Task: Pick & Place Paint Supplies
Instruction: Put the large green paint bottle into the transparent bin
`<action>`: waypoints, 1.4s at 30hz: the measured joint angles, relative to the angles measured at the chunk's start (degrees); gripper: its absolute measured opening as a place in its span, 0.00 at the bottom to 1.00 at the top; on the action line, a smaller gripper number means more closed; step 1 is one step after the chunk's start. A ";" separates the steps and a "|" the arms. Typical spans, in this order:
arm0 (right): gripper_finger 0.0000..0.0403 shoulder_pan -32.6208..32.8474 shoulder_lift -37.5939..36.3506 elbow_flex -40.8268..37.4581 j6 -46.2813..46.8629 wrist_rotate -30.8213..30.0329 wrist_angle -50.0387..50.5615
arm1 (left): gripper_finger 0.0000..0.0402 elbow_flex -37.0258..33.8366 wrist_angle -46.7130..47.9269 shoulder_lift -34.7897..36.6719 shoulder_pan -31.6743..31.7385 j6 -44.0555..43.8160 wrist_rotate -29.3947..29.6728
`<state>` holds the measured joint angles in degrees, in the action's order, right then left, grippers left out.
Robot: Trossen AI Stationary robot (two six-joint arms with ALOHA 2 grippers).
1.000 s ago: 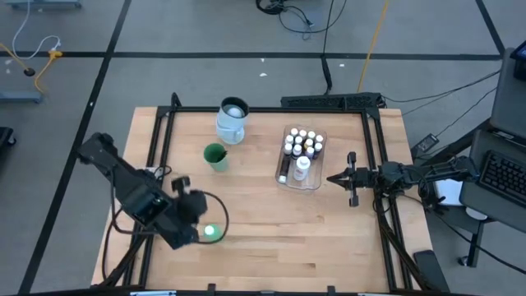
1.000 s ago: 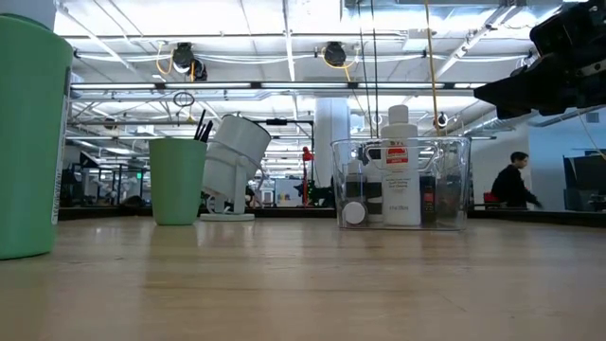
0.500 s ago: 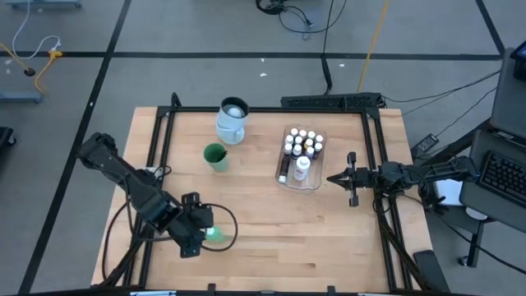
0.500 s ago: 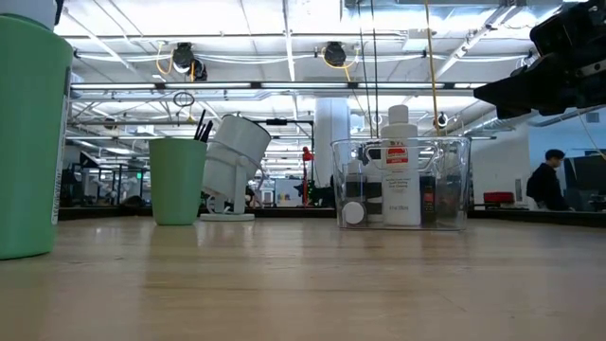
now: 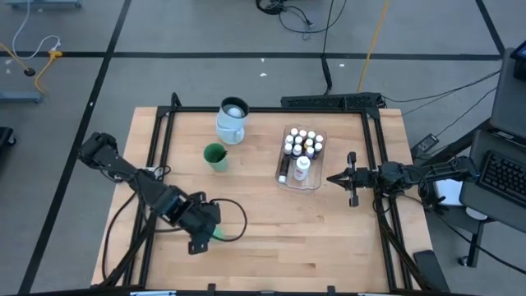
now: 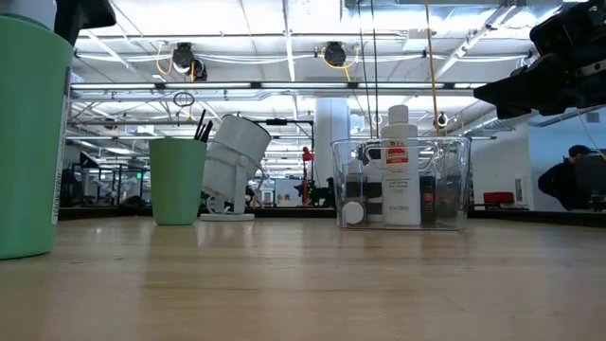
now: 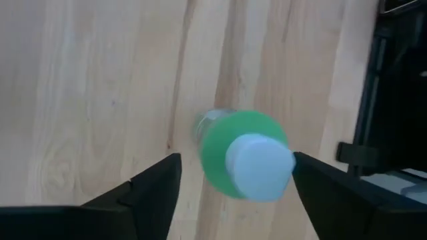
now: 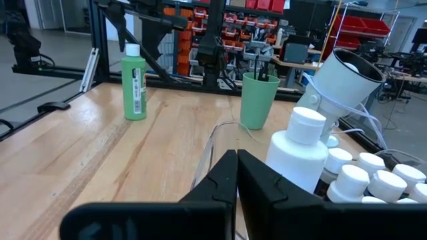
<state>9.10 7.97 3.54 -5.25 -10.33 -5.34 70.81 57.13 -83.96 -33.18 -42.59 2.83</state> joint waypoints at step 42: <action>0.01 -0.02 0.20 -0.01 -0.56 0.02 0.06 | 0.25 34.58 -3.91 -7.41 25.85 29.08 -0.01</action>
<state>9.08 8.17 3.53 -5.80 -10.31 -5.28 105.38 53.22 -91.37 -7.32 -13.52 2.82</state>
